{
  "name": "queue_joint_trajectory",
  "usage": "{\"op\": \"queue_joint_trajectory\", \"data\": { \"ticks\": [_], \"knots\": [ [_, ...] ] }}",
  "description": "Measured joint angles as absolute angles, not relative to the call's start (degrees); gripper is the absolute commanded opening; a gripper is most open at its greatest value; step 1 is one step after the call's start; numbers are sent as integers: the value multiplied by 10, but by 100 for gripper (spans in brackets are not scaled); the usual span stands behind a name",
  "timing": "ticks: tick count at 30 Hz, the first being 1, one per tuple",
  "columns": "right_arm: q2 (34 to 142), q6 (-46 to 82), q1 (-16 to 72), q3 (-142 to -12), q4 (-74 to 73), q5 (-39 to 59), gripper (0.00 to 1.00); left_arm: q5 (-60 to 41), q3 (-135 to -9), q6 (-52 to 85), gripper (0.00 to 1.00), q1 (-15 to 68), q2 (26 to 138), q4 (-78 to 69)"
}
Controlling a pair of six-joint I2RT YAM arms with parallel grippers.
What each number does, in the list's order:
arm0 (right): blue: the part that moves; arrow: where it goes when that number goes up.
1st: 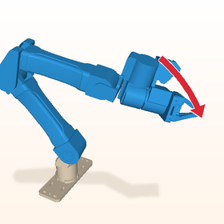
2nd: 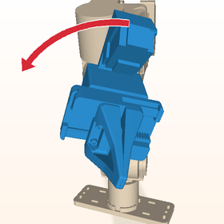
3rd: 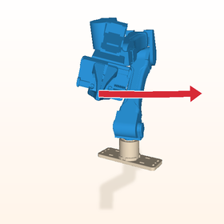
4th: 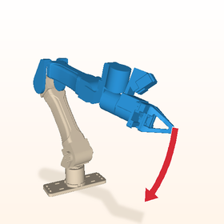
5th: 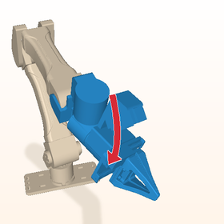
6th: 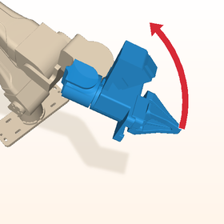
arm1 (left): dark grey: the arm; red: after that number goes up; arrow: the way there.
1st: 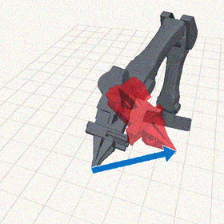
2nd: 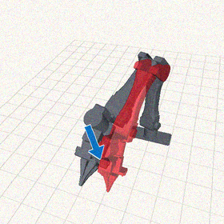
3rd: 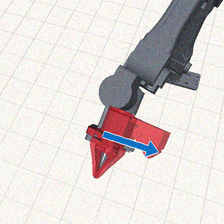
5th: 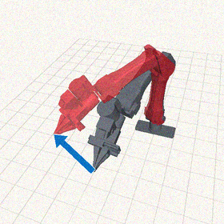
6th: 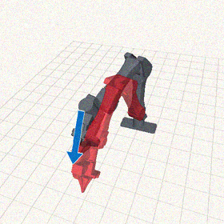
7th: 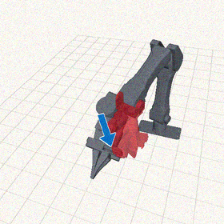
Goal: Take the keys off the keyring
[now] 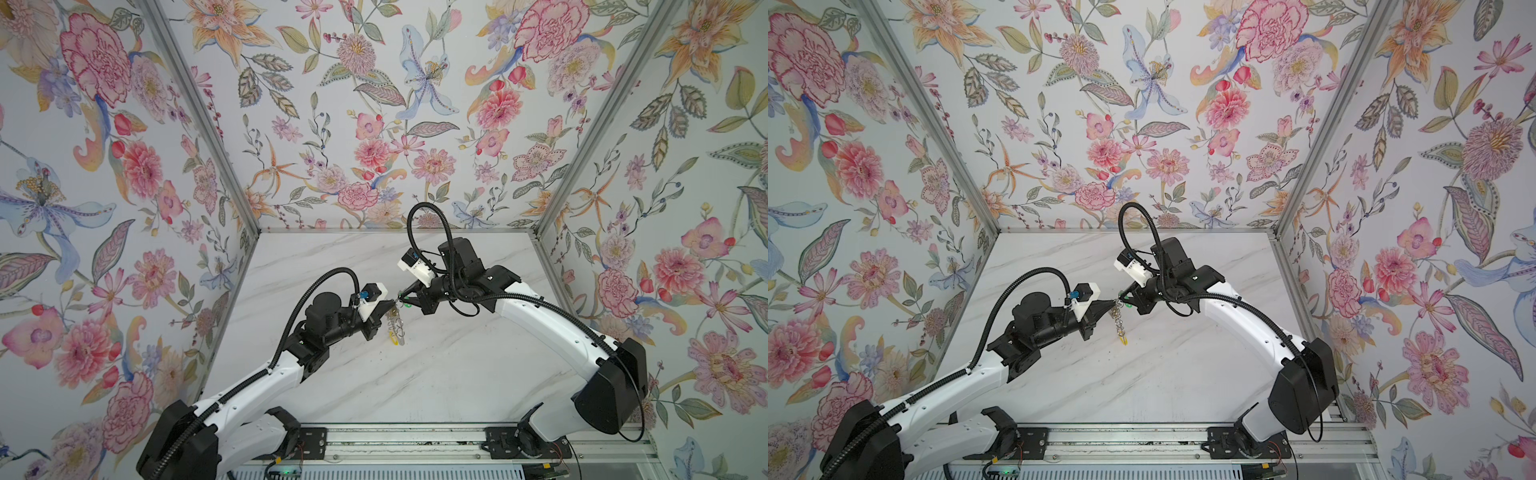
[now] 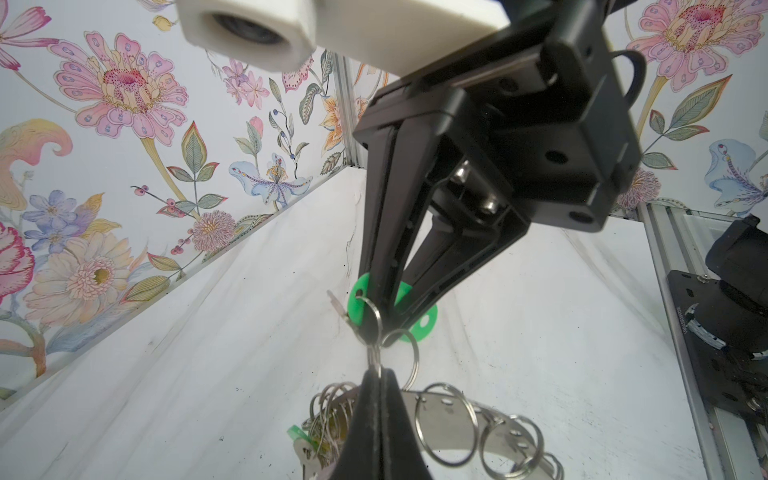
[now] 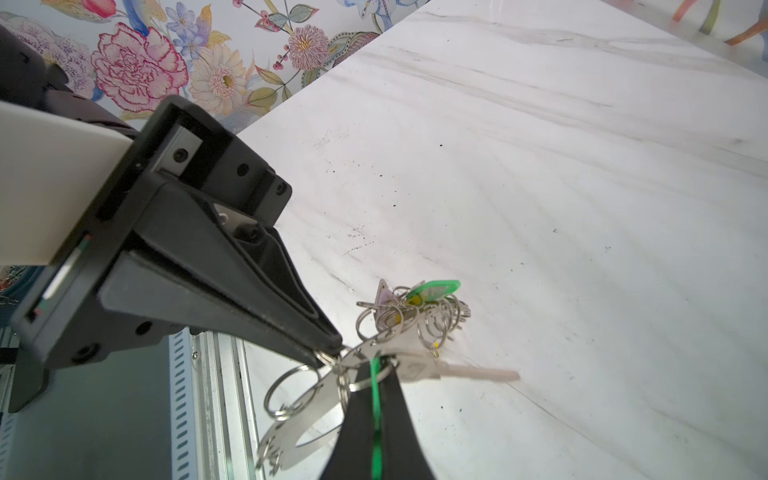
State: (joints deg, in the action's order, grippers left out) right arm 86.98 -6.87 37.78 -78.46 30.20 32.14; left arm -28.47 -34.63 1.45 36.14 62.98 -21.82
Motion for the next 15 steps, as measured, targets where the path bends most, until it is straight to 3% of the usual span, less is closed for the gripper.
{"op": "queue_joint_trajectory", "data": {
  "ticks": [15],
  "knots": [
    [864, -120, 432, -788, 315, 168, 0, -250, -350, -3, 0, 371, 643, -200]
  ]
}}
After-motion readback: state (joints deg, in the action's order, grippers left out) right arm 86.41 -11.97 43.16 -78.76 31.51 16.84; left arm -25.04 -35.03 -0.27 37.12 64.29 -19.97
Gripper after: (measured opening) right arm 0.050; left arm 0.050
